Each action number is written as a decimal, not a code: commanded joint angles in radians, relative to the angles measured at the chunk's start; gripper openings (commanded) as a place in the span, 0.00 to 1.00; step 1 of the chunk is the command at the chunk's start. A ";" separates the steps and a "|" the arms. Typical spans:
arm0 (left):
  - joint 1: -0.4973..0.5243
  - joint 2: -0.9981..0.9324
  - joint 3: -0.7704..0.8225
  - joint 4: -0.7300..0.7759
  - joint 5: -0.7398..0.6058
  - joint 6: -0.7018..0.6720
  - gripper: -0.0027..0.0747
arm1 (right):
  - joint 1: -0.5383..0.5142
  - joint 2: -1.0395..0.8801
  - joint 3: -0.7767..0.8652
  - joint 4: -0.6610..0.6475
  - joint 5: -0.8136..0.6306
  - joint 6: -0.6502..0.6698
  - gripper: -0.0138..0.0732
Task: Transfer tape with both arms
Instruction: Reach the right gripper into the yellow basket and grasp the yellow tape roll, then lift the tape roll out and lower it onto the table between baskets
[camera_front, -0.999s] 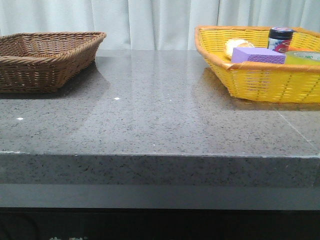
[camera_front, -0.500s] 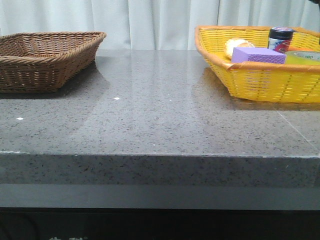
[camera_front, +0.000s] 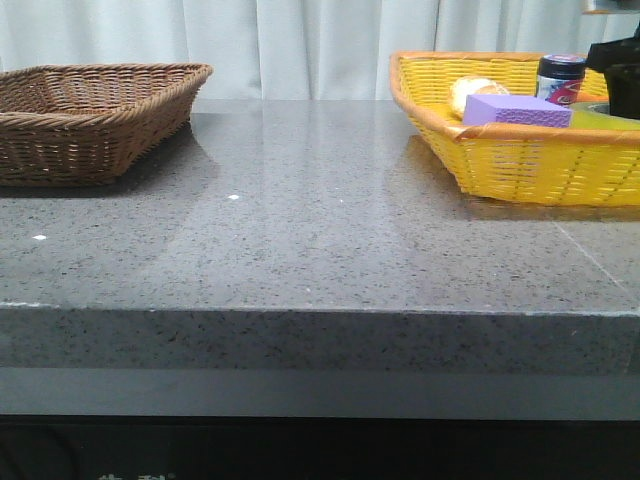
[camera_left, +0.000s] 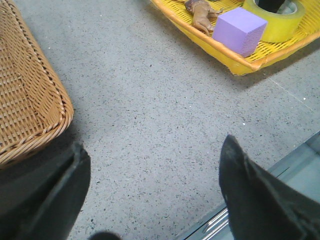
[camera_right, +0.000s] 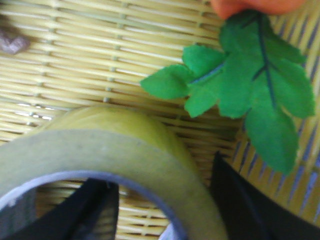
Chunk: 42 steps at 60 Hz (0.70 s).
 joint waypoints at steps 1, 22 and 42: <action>-0.006 -0.004 -0.035 -0.009 -0.068 0.001 0.71 | -0.008 -0.045 -0.035 0.011 -0.002 -0.016 0.49; -0.006 -0.004 -0.035 -0.009 -0.068 0.001 0.71 | -0.008 -0.052 -0.118 0.023 0.082 -0.016 0.32; -0.006 -0.004 -0.035 -0.009 -0.068 0.001 0.71 | -0.007 -0.182 -0.145 0.043 0.082 -0.016 0.32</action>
